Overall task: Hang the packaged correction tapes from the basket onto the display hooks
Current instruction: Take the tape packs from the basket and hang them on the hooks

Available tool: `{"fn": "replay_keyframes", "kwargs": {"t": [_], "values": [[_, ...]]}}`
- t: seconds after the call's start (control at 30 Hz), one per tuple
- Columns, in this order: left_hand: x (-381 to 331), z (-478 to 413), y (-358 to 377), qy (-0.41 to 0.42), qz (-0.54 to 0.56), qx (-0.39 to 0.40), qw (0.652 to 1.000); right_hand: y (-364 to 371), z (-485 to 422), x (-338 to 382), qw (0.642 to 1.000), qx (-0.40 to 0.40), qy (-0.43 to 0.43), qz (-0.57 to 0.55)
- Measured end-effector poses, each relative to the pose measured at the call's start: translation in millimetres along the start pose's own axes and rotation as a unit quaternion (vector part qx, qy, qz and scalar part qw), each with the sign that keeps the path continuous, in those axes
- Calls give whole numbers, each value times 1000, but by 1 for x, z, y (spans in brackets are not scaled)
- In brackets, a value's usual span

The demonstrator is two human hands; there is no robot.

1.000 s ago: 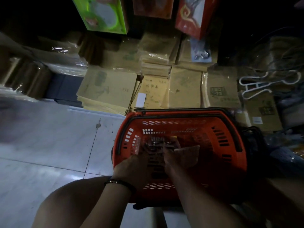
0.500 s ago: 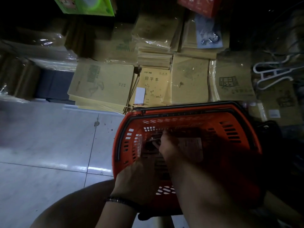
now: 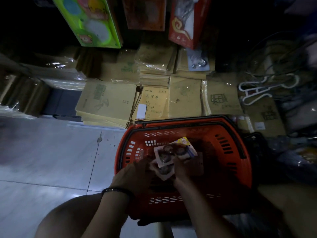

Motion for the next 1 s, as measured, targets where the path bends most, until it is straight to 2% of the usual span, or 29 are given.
{"fn": "replay_keyframes", "kwargs": {"t": [0.07, 0.13, 0.27, 0.37, 0.43, 0.6, 0.7, 0.77, 0.9, 1.0], "values": [[-4, 7, -5, 1, 21, -9, 1000, -8, 38, 43, 998, 36, -47, 4], [-10, 13, -13, 10, 40, -58, 997, -22, 100, 106, 990, 44, -125, 45], [-20, 41, -19, 24, 211, -130, 969, -45, 170, 162, 967, 137, -198, 82], [-36, 76, -18, 47, 330, -93, 938, -57, 207, 199, 947, 180, -247, 98], [-33, 92, -16, 38, 418, -47, 906, -59, 233, 228, 935, 213, -268, 96], [-44, 151, -11, 9, 619, 46, 784, -59, 298, 283, 896, 289, -318, 113], [-77, 193, -5, 88, 652, 113, 744, -64, 330, 303, 894, 289, -332, 82], [-84, 213, -11, 129, 666, 99, 728, -69, 352, 322, 888, 283, -358, 49], [-102, 246, -31, 203, 653, 44, 729, -75, 396, 364, 869, 309, -385, 28], [-117, 273, -50, 251, 653, 12, 715, -76, 426, 396, 818, 296, -487, 73]]}}
Point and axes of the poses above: each hand's wrist, its own z-axis away from the middle knuckle, its own y-axis out of the palm, x = y × z, the point moved 8 cm from there along -z, towards the middle knuckle, and after that the axes turned 7 degrees about -y, right-handed, at the moved point
